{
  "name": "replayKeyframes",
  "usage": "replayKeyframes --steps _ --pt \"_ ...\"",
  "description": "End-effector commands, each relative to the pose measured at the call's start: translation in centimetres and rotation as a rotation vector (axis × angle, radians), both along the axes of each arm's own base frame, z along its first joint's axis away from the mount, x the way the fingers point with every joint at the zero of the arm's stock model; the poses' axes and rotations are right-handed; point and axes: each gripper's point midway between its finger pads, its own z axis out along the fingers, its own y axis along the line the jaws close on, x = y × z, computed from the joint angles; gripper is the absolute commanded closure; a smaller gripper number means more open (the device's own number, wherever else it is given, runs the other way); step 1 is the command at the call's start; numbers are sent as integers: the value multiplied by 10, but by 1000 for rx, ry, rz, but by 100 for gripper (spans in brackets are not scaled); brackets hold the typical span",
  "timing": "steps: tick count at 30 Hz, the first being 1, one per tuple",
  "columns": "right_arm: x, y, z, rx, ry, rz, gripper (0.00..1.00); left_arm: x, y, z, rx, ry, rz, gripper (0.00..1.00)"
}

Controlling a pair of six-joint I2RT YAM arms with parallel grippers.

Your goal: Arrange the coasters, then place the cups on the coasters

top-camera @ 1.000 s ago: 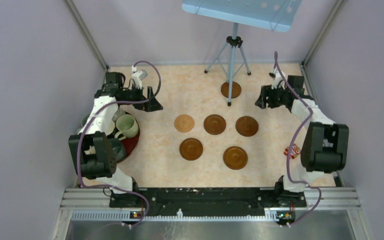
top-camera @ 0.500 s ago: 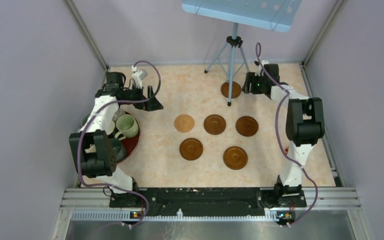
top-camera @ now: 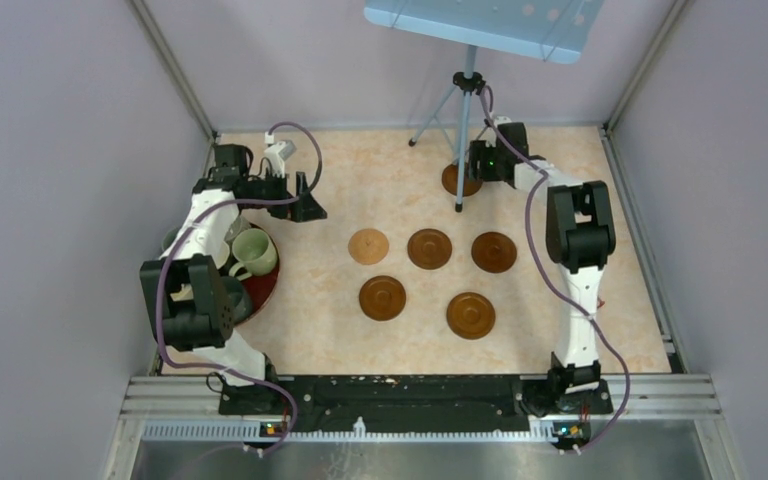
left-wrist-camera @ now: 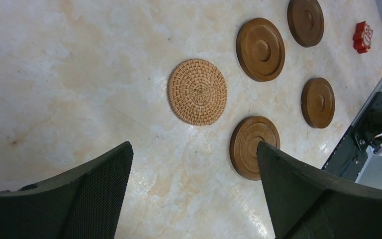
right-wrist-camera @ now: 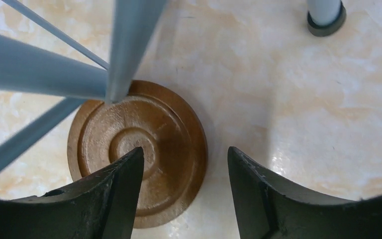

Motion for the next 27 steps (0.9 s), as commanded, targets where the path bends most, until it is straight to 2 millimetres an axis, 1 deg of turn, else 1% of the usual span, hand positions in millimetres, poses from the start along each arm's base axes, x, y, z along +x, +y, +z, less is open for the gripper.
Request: replayKeyframes --steps 1,3,5,10,13,15,17,19,21,23,24,27 --pt "19 11 20 -37 -46 5 37 4 -1 -1 1 -17 -8 1" --pt "19 9 14 -58 -13 -4 37 4 0 -3 4 -12 -5 1" --pt "15 7 4 -70 32 -18 37 5 0 -3 8 -15 -3 1" --pt "5 -2 -6 -119 80 -25 41 5 1 -1 14 -18 -6 1" --pt "-6 -11 -14 -159 122 -16 46 3 0 4 18 -35 -21 1" --pt "-15 -21 -22 -188 150 -13 50 1 0 9 23 -59 -36 1" --pt "-23 -32 -26 -208 170 -15 53 -2 -6 16 22 -91 -74 1" --pt "-31 -45 -29 -215 190 -32 55 -9 -19 18 58 -122 -135 1" --pt "-39 -62 -32 -243 202 -24 56 -19 -40 12 127 -145 -215 2" --pt "-49 -79 -35 -243 222 -36 56 -33 -69 4 178 -166 -312 4" --pt "-52 -87 -32 -242 219 -44 56 -41 -84 1 187 -174 -360 5" --pt "-65 -116 -33 -257 239 -63 57 -68 -133 -11 227 -205 -516 8"
